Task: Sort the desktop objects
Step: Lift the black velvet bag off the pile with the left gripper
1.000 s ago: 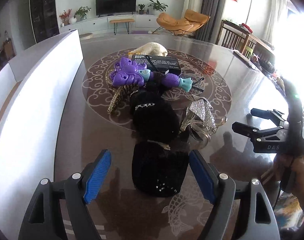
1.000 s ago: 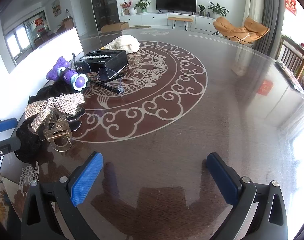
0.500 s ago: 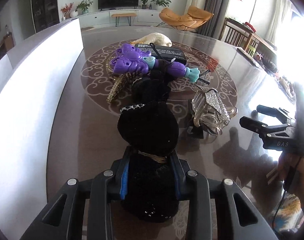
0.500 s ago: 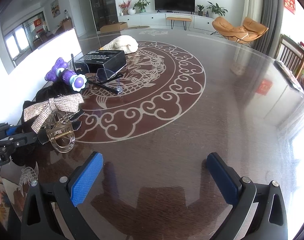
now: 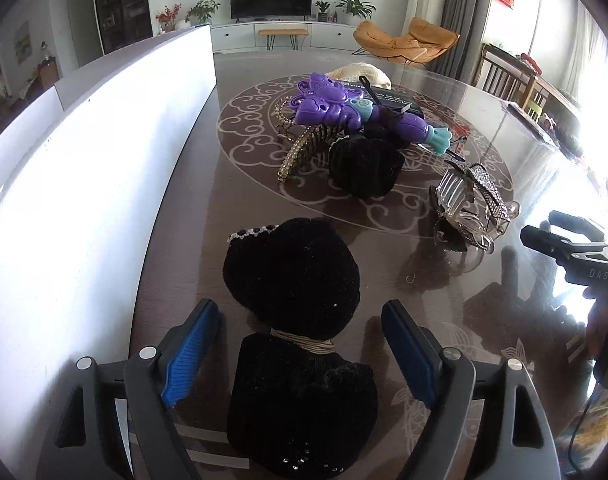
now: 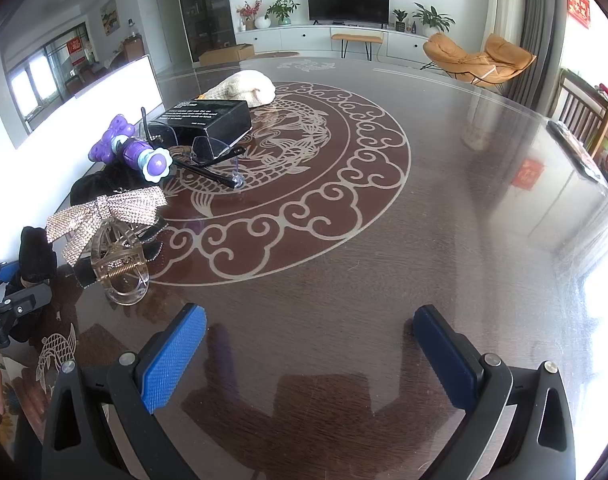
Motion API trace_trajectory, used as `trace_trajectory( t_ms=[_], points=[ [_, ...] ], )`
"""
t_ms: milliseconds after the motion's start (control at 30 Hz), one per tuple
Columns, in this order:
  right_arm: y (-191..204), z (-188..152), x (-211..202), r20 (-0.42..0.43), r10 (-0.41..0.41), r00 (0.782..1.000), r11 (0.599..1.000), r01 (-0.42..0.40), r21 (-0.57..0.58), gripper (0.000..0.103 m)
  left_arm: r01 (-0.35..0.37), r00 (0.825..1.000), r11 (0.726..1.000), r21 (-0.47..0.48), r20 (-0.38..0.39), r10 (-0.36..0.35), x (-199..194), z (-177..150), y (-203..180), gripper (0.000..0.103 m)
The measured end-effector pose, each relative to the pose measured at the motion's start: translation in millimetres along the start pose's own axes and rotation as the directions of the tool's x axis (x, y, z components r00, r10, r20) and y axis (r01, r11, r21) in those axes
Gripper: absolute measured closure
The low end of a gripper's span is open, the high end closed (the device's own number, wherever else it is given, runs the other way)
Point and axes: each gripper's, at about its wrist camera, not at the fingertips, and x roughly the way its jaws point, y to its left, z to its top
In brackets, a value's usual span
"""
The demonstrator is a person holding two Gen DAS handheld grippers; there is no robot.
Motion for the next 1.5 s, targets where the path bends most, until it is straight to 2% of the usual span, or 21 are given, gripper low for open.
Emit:
trace_trajectory(
  t_ms=[133,200,233,1233,1300,1333,1400,1500],
  points=[
    [-0.1,-0.1,-0.1,0.000,0.001,1.000,1.000,-0.001,0.000,0.000,-0.015,1.000,1.000,0.015,0.001,0.015,5.2,3.2,-2.6,0.012],
    [-0.1,0.0,0.0,0.000,0.001,1.000,1.000,-0.001,0.000,0.000,-0.015,1.000,1.000,0.017,0.004,0.015,8.6,2.8,-1.4,0.001],
    [-0.3,-0.4,-0.3,0.000,0.002,1.000,1.000,-0.002,0.001,0.000,-0.019,1.000,1.000,0.014,0.006,0.019,10.4,2.7,0.0,0.000],
    [-1.9,-0.4,-1.2,0.004,0.009,1.000,1.000,-0.009,0.009,0.000,-0.011,1.000,1.000,0.017,0.010,0.011,9.2,-2.3,3.4,0.000],
    [-5.9,-1.0,-4.7,0.021,0.077,0.997,0.997,-0.077,0.018,0.000,-0.011,1.000,1.000,0.016,0.009,0.011,9.3,-2.3,3.5,0.000],
    [-8.3,-1.5,-7.7,0.037,0.161,0.986,0.987,-0.162,0.018,0.000,-0.011,1.000,1.000,0.016,0.008,0.011,9.3,-1.5,2.8,0.000],
    [-10.5,-1.7,-13.3,0.058,0.317,0.947,0.948,-0.317,0.000,0.000,-0.010,1.000,1.000,0.017,-0.001,0.010,10.2,-0.3,2.4,0.000],
    [7.3,5.4,-9.9,0.017,0.426,0.904,0.904,-0.425,-0.050,0.000,0.001,1.000,0.999,0.032,-0.030,0.000,9.8,2.5,2.7,0.000]
  ],
)
